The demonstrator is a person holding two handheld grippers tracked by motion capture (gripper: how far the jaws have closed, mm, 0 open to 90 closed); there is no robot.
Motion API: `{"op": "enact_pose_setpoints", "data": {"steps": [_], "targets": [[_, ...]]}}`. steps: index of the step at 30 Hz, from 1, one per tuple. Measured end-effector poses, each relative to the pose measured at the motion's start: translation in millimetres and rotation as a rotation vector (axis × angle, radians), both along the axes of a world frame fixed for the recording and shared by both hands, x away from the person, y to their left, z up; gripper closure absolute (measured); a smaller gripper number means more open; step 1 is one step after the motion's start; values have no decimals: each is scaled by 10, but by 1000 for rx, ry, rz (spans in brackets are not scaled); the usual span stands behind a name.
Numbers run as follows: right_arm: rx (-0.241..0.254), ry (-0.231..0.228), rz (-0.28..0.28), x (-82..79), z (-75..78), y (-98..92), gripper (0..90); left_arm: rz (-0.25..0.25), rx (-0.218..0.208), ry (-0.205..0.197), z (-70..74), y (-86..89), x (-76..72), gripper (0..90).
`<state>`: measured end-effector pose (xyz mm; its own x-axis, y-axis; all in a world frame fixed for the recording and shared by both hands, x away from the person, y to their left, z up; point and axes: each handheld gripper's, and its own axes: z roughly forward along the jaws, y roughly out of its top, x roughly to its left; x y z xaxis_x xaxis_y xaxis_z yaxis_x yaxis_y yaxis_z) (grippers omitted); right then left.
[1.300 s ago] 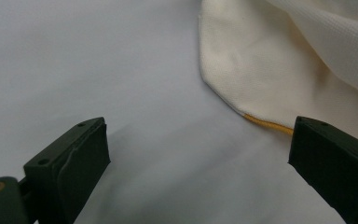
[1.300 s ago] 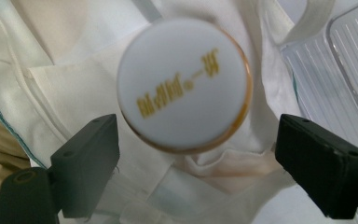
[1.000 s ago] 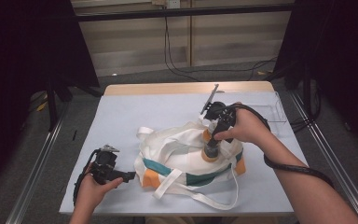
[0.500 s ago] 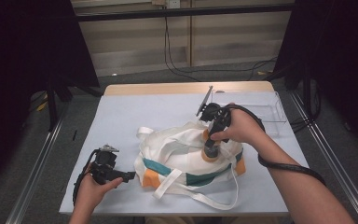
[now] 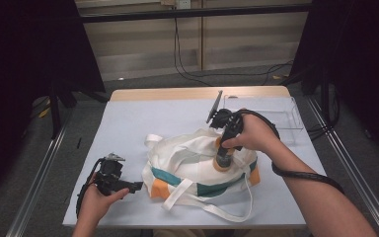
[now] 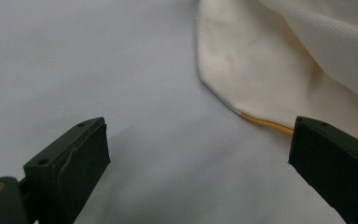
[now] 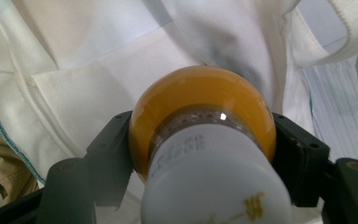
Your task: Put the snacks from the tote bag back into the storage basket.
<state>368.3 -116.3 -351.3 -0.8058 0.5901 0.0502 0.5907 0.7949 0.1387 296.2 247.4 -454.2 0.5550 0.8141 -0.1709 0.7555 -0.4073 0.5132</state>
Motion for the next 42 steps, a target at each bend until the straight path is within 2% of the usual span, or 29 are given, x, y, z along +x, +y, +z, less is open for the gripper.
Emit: {"op": "enact_pose_setpoints", "data": {"steps": [6,12,17,19,23,26,31,35,37,39,42], "targets": [[0,28,5,-13,51,0,304,-14,9,1,7,0,1,47],[-13,34,2,-33,160,1,304,-26,14,-2,8,-23,-1,44],[-19,41,7,-37,237,-13,304,-31,-11,-9,33,-27,-18,39],[-12,48,-8,-48,270,-11,304,-35,-5,-16,50,-16,-22,38],[-12,54,-9,-50,333,-22,304,-6,-24,-30,89,-1,-30,37],[-9,57,-8,-45,385,-34,304,-20,-35,-31,106,0,-32,37],[-17,62,-17,-29,467,-51,304,-37,-26,-36,115,-16,-34,38],[-26,66,-25,-21,538,-58,304,-26,-39,-50,125,-19,-38,38],[-27,66,-27,-17,567,-65,304,-30,-29,-61,141,0,-33,38],[-22,69,-39,-13,598,-71,304,-23,-49,-60,145,2,-35,38],[-19,69,-35,2,634,-89,304,-21,-44,-58,146,4,-33,38]]}}
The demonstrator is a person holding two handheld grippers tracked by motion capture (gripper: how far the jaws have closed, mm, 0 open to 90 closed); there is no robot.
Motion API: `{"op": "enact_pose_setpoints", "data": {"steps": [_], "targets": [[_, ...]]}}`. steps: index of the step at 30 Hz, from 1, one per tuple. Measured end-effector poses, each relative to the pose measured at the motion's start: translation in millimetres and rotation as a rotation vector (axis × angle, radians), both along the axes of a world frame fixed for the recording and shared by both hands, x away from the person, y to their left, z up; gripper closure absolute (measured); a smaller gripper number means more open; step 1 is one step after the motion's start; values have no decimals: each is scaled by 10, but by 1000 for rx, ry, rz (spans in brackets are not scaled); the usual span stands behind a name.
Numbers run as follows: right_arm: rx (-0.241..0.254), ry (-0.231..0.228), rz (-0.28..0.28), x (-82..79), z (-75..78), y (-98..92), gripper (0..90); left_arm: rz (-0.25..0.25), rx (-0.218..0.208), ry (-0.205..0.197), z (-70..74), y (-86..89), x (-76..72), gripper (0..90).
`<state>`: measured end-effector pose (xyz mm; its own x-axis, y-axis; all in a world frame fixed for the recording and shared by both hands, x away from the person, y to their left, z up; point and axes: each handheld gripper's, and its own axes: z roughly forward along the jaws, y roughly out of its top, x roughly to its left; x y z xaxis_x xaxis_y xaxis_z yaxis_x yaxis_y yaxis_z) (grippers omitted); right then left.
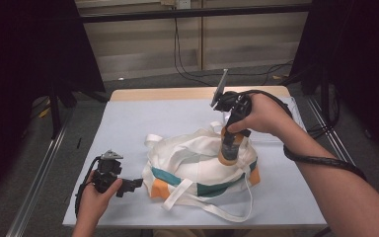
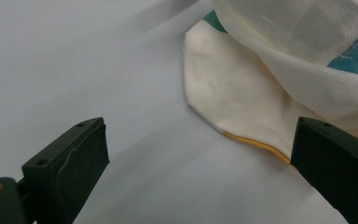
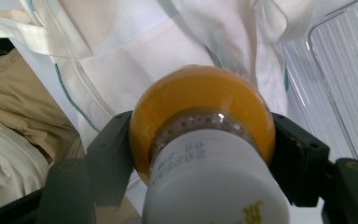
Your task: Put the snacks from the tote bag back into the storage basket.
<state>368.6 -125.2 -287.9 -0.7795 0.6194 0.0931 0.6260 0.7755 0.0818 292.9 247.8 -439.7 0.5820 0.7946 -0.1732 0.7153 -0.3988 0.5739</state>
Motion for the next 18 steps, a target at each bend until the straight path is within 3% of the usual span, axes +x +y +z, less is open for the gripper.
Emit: {"op": "enact_pose_setpoints", "data": {"steps": [18], "targets": [[-2,6,-18,83,191,-5,304,-9,-5,2,0,-1,2,38]]}}
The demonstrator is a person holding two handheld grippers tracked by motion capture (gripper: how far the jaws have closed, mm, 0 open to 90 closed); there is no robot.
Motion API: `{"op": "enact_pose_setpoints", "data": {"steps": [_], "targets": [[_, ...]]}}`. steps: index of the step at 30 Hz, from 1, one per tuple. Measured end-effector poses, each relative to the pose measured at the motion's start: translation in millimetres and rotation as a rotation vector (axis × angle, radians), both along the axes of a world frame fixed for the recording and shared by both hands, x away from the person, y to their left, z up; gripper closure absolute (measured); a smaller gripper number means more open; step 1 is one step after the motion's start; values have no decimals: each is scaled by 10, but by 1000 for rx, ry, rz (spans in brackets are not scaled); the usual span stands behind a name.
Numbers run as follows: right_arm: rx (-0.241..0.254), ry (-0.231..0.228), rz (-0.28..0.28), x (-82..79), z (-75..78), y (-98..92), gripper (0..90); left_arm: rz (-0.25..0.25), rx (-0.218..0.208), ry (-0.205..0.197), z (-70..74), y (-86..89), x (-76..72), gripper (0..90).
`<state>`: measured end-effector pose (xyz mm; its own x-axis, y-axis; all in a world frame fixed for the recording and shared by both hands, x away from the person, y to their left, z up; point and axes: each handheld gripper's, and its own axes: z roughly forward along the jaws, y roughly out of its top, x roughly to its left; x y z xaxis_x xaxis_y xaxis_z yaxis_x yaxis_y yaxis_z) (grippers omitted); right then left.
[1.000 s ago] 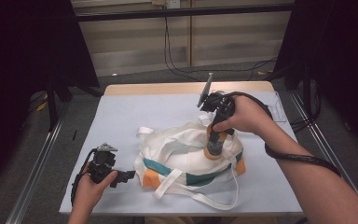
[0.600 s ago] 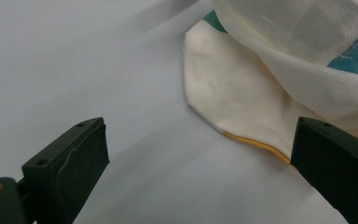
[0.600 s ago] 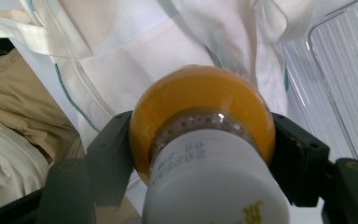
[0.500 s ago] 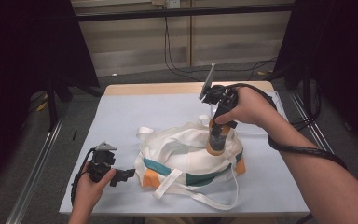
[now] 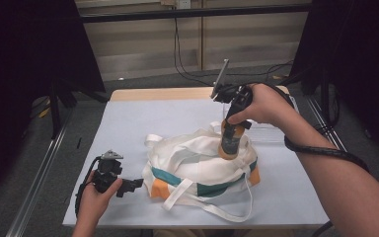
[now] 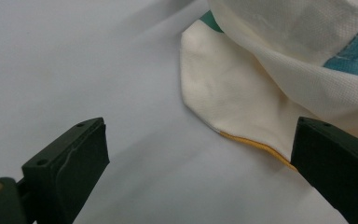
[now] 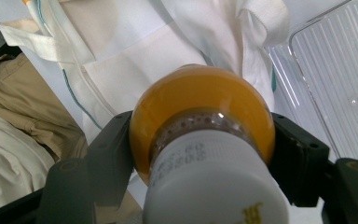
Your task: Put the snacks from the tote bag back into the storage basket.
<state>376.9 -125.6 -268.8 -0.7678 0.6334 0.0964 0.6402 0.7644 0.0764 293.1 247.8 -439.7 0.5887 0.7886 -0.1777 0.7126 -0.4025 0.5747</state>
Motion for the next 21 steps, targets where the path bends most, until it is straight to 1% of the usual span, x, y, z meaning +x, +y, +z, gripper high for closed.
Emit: {"op": "enact_pose_setpoints", "data": {"steps": [1,3,4,7,8,9,10,11,13,14,15,16,17,21], "targets": [[1,0,-6,5,14,0,304,-2,1,1,-2,-1,1,38],[4,-12,0,23,35,-13,304,-4,0,4,-3,-3,1,39],[5,-9,-13,27,51,-13,304,-7,-1,5,-3,-4,0,38],[10,-12,-19,62,80,-47,305,-5,2,4,-5,4,2,38],[9,-8,-31,69,96,-51,304,-3,2,6,-3,6,0,38],[12,-13,-28,80,98,-65,305,0,-3,4,-5,6,-1,38],[8,-12,-33,89,109,-70,304,-5,-7,11,0,15,4,38],[4,-7,-44,95,121,-72,304,2,-7,3,-4,13,3,38],[2,-8,-45,114,126,-88,304,0,-7,5,-5,15,5,38],[1,-11,-35,126,127,-101,304,-7,-1,14,-1,18,8,38],[0,-11,-40,134,135,-108,304,6,-5,5,-13,4,3,38],[0,-2,-57,138,147,-108,305,5,-2,5,-14,2,4,38],[2,-4,-52,151,149,-123,304,0,4,5,-14,1,6,38],[3,-1,-71,178,178,-146,305,-3,0,4,-9,-1,6,38]]}}
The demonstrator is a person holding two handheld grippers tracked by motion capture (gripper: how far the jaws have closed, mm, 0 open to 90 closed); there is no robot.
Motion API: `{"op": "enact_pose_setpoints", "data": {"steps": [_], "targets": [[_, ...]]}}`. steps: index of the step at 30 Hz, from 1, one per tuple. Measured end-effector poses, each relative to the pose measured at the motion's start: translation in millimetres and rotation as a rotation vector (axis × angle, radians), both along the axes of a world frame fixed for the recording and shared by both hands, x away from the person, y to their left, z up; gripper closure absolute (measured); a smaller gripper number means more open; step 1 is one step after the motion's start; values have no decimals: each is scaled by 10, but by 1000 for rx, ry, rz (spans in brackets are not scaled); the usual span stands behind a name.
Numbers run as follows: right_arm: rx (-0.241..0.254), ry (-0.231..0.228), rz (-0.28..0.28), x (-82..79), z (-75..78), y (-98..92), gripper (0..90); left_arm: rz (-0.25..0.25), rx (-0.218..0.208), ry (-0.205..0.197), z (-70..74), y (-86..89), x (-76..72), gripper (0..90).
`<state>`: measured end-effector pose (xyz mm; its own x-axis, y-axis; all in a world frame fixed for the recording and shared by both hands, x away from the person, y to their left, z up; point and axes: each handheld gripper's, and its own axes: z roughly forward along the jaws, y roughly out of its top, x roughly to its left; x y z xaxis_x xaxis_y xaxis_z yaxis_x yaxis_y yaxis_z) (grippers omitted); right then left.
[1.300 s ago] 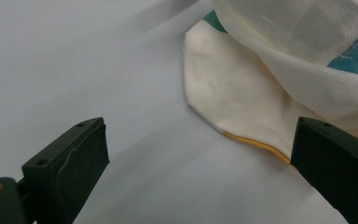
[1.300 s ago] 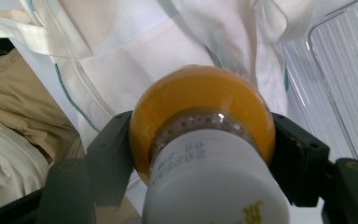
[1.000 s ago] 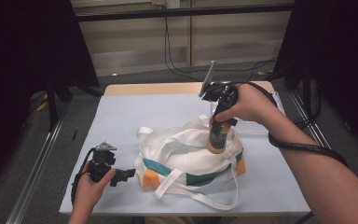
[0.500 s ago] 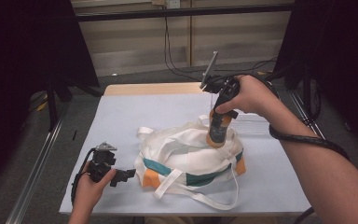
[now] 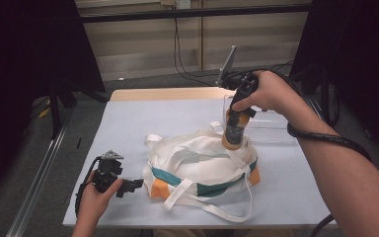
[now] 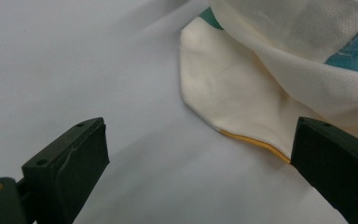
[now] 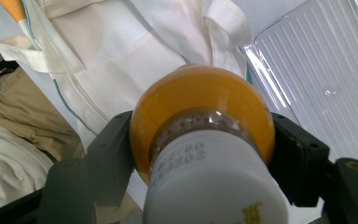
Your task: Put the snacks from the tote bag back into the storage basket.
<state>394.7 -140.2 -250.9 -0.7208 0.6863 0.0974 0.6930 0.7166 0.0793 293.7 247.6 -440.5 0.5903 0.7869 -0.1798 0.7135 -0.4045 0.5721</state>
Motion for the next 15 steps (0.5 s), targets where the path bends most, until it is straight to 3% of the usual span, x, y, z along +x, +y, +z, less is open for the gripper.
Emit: {"op": "enact_pose_setpoints", "data": {"steps": [15], "targets": [[-11,2,-29,93,36,-83,305,8,0,-4,1,4,-1,38]]}}
